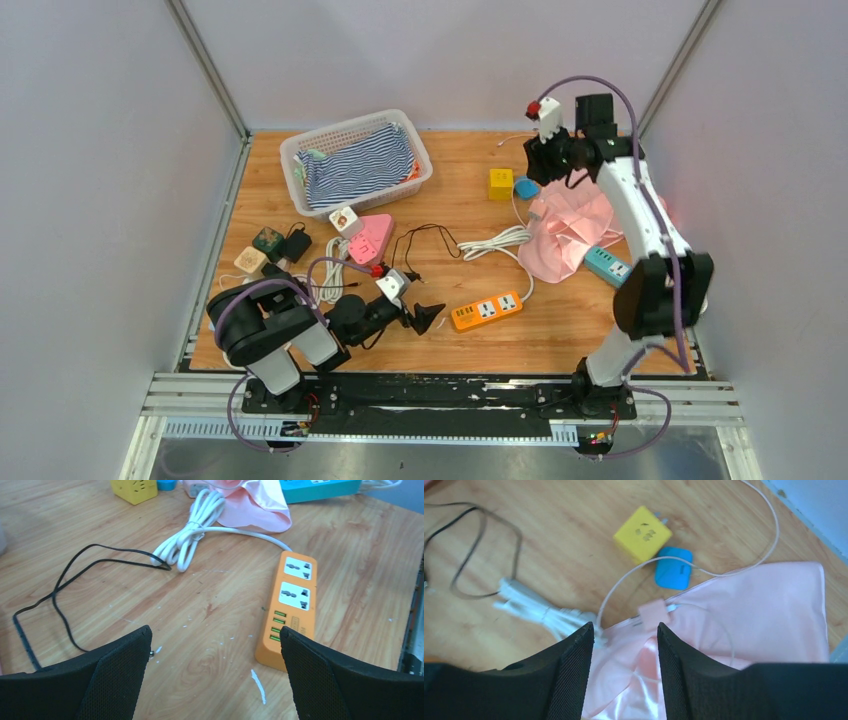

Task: Pull the plug off the socket
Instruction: Pick up the socket from the center of the board.

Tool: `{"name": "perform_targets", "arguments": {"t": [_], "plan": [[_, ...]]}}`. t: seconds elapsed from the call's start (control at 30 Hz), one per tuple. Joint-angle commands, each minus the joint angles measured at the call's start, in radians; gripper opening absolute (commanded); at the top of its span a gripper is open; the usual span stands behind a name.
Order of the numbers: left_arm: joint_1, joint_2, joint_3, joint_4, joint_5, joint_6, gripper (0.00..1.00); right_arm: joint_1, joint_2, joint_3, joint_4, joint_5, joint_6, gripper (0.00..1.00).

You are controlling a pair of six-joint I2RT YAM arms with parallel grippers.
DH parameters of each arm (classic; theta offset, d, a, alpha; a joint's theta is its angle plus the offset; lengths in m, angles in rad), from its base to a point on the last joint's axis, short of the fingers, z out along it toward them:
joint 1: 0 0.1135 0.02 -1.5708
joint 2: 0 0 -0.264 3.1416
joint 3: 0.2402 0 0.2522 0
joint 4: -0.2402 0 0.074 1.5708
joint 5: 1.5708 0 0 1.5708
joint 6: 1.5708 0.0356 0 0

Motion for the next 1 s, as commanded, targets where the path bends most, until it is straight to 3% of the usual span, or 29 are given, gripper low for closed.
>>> {"name": "perform_targets", "arguments": {"t": [0.0,0.17,0.3,0.4,0.5,0.6,0.73,0.87,0.97], "plan": [[0.007,0.012,0.018,0.031,0.097,-0.004,1.0,-0.016,-0.348,-0.293,0.006,-0.278,-0.102,0.51],[0.007,-0.079,0.001,-0.017,0.201,-0.225,1.0,-0.025,-0.706,-0.693,0.14,-0.374,-0.164,0.51],[0.007,-0.223,0.006,-0.178,0.223,-0.34,1.0,-0.028,-0.833,-0.891,0.182,-0.469,-0.236,0.53],[-0.023,-0.383,0.079,-0.488,0.178,-0.349,1.0,-0.028,-0.825,-0.916,0.159,-0.532,-0.256,0.53],[-0.159,-0.504,0.204,-0.914,-0.043,-0.203,1.0,-0.028,-0.771,-0.885,0.094,-0.565,-0.292,0.53],[-0.255,-0.547,0.272,-1.064,-0.145,-0.111,1.0,-0.028,-0.703,-0.848,-0.02,-0.615,-0.384,0.51],[-0.295,-0.543,0.311,-1.155,-0.225,-0.04,1.0,-0.025,-0.624,-0.816,-0.249,-0.765,-0.639,0.51],[-0.295,-0.56,0.298,-1.182,-0.27,-0.013,1.0,-0.016,-0.583,-0.853,-0.535,-0.869,-1.168,0.54],[-0.296,-0.617,0.26,-1.181,-0.306,0.001,1.0,-0.005,-0.583,-0.909,-0.57,-0.862,-1.343,0.62]]}}
